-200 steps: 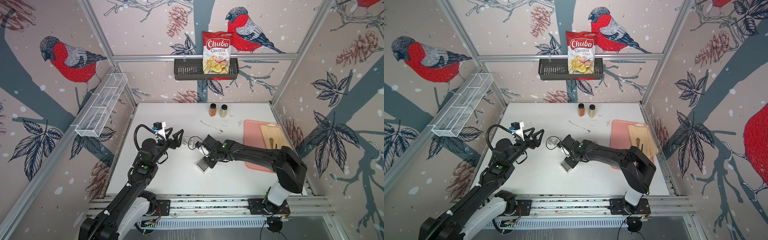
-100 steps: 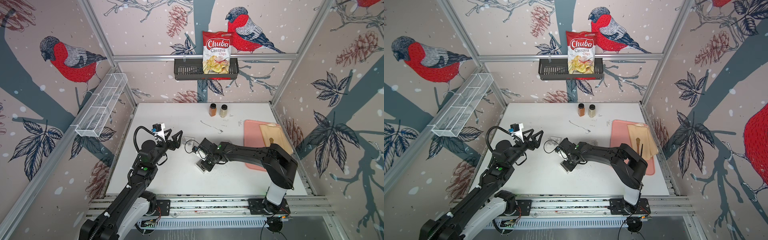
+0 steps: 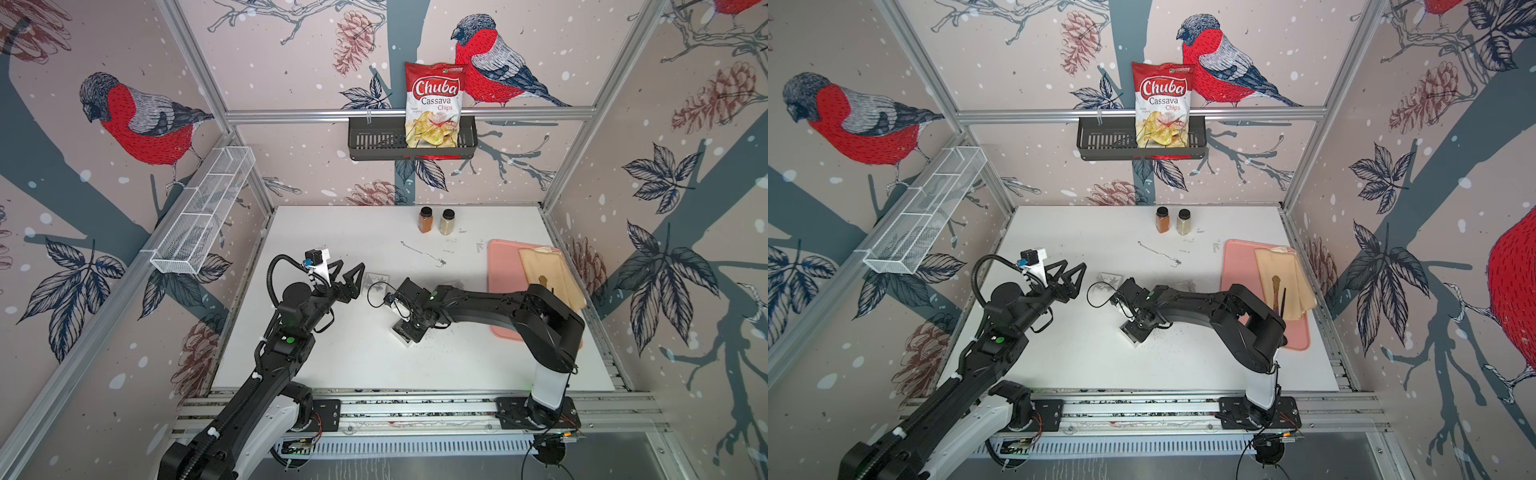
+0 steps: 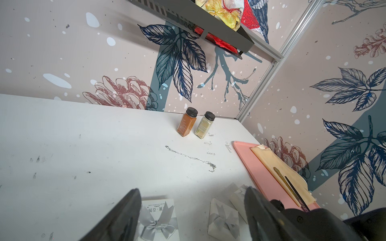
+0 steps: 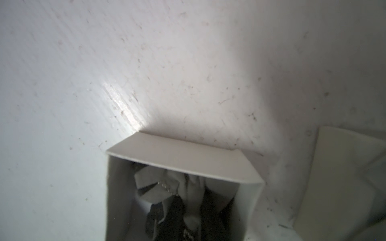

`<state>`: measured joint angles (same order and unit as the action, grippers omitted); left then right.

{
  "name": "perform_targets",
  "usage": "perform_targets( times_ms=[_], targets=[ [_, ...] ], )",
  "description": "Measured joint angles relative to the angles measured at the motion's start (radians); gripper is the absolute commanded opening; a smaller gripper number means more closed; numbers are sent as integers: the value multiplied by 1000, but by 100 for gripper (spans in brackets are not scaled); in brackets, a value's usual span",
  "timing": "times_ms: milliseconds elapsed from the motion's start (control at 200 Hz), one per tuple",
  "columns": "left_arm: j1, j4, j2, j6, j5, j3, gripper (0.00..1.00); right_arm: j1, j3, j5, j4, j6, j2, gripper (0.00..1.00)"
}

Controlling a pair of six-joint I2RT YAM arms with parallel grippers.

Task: Take the necklace out of the lift-off lid jewelry box
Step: Take out the inner lining from the jewelry box.

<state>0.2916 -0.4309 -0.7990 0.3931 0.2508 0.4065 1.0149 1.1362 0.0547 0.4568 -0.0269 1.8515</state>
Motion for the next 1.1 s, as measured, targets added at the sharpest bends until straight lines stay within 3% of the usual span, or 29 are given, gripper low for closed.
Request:
perform_targets(
  times_ms=[205, 670, 930, 1101],
  targets=[
    [-1, 0, -20, 0, 19, -14, 80, -56, -44, 58, -32, 4, -74, 8],
    [-2, -11, -120, -7, 196, -19, 75, -147, -77, 211, -119, 27, -231, 7],
    [3, -14, -191, -3, 330, 68, 74, -135, -50, 105, -162, -1, -321, 7],
    [59, -6, -249, -26, 409, 129, 72, -130, -22, 24, -190, -5, -342, 7]
  ],
)
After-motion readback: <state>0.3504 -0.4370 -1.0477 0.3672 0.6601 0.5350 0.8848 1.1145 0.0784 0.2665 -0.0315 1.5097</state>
